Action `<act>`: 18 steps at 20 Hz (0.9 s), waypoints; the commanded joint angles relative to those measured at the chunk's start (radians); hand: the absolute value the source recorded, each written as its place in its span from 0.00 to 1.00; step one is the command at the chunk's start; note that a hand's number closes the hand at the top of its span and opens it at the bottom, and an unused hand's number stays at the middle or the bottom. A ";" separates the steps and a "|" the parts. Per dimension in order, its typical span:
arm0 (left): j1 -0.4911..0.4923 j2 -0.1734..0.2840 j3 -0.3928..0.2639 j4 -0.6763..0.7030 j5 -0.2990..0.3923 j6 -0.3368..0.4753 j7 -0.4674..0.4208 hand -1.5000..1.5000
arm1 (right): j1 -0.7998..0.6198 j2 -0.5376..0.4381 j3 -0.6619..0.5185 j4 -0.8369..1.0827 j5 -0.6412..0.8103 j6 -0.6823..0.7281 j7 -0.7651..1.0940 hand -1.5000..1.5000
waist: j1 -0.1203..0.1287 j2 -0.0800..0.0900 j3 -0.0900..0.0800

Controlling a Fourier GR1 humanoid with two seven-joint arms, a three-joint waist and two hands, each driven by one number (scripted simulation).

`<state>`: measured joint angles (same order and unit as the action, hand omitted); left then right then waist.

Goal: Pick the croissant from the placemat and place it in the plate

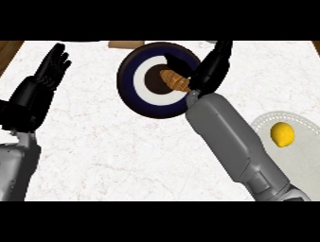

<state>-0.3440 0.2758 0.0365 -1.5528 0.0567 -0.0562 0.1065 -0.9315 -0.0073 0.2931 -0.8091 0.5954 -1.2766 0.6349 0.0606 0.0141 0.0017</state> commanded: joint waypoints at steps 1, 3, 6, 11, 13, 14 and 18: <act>0.062 0.005 0.016 -0.021 -0.008 0.006 -0.024 0.50 | 0.103 0.007 0.062 -0.140 -0.060 -0.141 -0.009 0.00 | -0.039 -0.014 -0.001; 0.056 0.016 0.033 -0.048 0.008 0.001 0.000 0.50 | 0.234 0.007 0.080 -0.235 -0.085 -0.159 -0.091 0.00 | -0.050 -0.014 0.000; 0.064 -0.007 0.013 -0.059 -0.018 0.024 0.014 0.50 | 0.372 0.001 0.143 -0.317 -0.115 -0.197 -0.191 0.00 | -0.049 -0.010 0.000; 0.096 0.026 0.061 -0.071 0.007 -0.017 0.003 0.50 | 0.601 -0.080 0.230 -0.537 -0.134 -0.150 -0.259 0.00 | -0.062 -0.015 -0.001; 0.105 0.014 0.070 -0.047 0.016 -0.032 -0.040 0.50 | 0.656 -0.096 0.270 -0.580 -0.173 -0.167 -0.308 0.00 | -0.060 -0.013 -0.001; 0.069 0.020 0.069 -0.049 -0.002 -0.016 0.016 0.50 | 0.654 -0.130 0.210 -0.611 -0.157 -0.114 -0.293 0.00 | -0.064 -0.015 -0.001; 0.090 -0.051 0.010 -0.078 -0.060 0.026 -0.004 0.50 | 0.739 -0.156 0.225 -0.686 -0.197 -0.083 -0.345 0.00 | -0.063 -0.014 -0.001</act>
<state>-0.2522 0.2746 0.0841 -1.6278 0.0472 -0.0657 0.1154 -0.2564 -0.1390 0.5268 -1.4275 0.4223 -1.3938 0.3305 -0.0002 -0.0002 0.0009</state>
